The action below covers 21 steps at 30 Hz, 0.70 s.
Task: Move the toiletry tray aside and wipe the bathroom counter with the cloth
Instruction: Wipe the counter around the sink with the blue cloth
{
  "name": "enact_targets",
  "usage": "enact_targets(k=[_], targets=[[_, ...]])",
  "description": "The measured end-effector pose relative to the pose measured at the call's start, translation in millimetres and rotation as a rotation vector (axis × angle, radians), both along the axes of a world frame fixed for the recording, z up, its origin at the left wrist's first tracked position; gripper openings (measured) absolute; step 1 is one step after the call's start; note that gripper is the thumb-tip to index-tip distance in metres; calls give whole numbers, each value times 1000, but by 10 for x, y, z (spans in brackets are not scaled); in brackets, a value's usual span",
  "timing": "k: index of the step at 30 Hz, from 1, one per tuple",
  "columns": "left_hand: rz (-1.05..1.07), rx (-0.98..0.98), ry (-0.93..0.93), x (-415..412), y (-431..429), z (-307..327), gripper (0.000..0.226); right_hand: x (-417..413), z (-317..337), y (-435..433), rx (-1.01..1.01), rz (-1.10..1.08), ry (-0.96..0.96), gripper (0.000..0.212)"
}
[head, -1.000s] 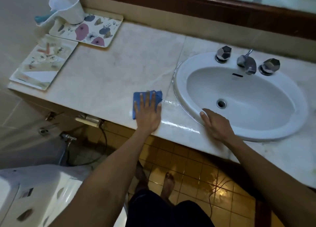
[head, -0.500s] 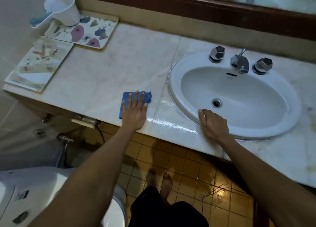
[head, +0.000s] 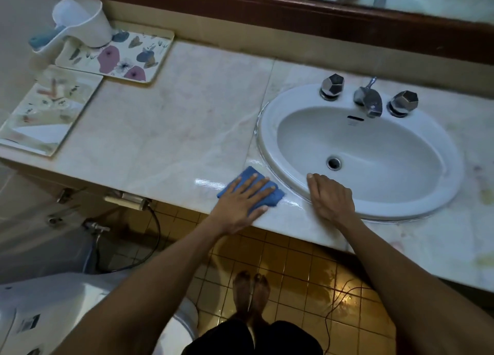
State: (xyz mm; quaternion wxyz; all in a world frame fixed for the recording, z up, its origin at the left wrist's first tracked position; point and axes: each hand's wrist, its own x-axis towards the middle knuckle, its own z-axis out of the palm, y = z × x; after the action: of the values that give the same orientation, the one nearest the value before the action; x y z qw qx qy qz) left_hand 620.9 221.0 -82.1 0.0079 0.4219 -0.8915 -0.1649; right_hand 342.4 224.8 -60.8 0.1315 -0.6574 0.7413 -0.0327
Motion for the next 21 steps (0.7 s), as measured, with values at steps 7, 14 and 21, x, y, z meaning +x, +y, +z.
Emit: enact_targets(k=[7,14,21], targets=[[463,81,-15,426,-654,78,60,-70,-64,-25,54,-12,-80,46],[687,-20,12,-424,-76,35,63,-127,-30,65,70,-30,-166,43],[589,-33,18,-931,397,-15,61,-488,91,281,81,0,-187,44]])
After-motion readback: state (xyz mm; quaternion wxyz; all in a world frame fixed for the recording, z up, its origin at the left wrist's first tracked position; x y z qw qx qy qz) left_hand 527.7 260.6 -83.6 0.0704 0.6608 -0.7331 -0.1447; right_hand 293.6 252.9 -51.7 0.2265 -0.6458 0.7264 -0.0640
